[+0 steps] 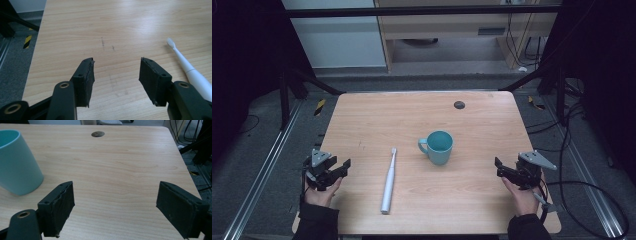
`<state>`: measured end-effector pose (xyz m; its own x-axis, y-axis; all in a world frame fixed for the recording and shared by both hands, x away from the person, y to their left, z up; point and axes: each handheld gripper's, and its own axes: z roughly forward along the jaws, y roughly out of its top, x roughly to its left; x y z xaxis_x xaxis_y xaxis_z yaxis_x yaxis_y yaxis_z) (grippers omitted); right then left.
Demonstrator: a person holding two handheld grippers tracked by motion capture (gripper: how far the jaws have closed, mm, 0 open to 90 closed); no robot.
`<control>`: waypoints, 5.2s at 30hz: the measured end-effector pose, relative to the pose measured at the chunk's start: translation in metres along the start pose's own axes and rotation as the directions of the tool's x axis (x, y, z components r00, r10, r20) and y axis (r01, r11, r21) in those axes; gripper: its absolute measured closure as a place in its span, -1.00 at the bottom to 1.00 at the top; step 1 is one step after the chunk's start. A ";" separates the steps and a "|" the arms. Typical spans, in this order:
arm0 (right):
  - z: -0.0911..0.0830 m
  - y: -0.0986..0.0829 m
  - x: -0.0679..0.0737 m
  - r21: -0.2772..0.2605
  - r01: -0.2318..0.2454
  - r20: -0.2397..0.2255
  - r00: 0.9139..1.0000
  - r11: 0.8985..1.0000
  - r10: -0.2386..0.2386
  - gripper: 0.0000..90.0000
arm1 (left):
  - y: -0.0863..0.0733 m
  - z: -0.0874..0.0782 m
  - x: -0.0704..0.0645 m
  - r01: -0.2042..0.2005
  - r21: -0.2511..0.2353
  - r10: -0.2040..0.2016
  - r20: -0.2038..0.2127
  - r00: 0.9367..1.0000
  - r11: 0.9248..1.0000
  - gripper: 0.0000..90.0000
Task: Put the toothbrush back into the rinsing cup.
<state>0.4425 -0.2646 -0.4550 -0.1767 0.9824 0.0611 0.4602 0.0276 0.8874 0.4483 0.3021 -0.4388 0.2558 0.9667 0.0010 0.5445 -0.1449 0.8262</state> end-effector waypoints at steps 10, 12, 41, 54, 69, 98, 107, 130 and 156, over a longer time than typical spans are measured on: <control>-0.004 -0.005 0.009 0.040 0.054 -0.020 0.998 0.998 -0.053 -0.62 | -0.002 -0.001 -0.029 -0.063 -0.003 0.063 0.095 0.994 0.998 0.14; -0.002 -0.004 0.011 0.050 0.062 -0.021 0.998 0.997 -0.061 -0.62 | -0.002 -0.002 -0.036 -0.072 0.015 0.069 0.126 0.990 0.997 0.14; 0.004 -0.009 0.017 0.111 0.089 -0.041 0.996 0.990 -0.084 -0.52 | -0.013 0.010 -0.099 -0.176 0.189 0.107 0.329 0.938 0.966 0.79; 0.006 -0.010 0.017 0.126 0.098 -0.039 0.995 0.987 -0.094 -0.51 | -0.019 0.014 -0.117 -0.251 0.228 0.148 0.390 0.909 0.941 0.94; 0.006 -0.010 0.017 0.129 0.103 -0.034 0.995 0.986 -0.099 -0.51 | -0.024 0.019 -0.119 -0.284 0.263 0.160 0.409 0.899 0.922 0.99; 0.006 -0.010 0.017 0.131 0.106 -0.030 0.994 0.986 -0.103 -0.51 | -0.026 0.017 -0.113 -0.287 0.285 0.160 0.398 0.903 0.914 0.97; 0.006 -0.010 0.017 0.130 0.103 -0.030 0.995 0.986 -0.100 -0.51 | -0.012 0.007 -0.100 -0.240 0.216 0.145 0.377 0.915 0.947 0.87; 0.006 -0.010 0.014 0.126 0.099 -0.034 0.995 0.987 -0.095 -0.52 | 0.014 0.018 -0.092 -0.241 0.277 0.153 0.304 0.940 0.930 -0.22; 0.009 -0.009 0.017 0.142 0.108 -0.045 0.994 0.984 -0.102 -0.50 | 0.009 0.050 -0.113 -0.259 0.475 0.115 0.312 0.943 0.841 -0.03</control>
<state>0.4431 -0.2465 -0.4664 -0.2619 0.9651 -0.0097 0.5574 0.1594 0.8148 0.4650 0.1813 -0.4595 0.5530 0.8293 -0.0803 0.7709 -0.4726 0.4270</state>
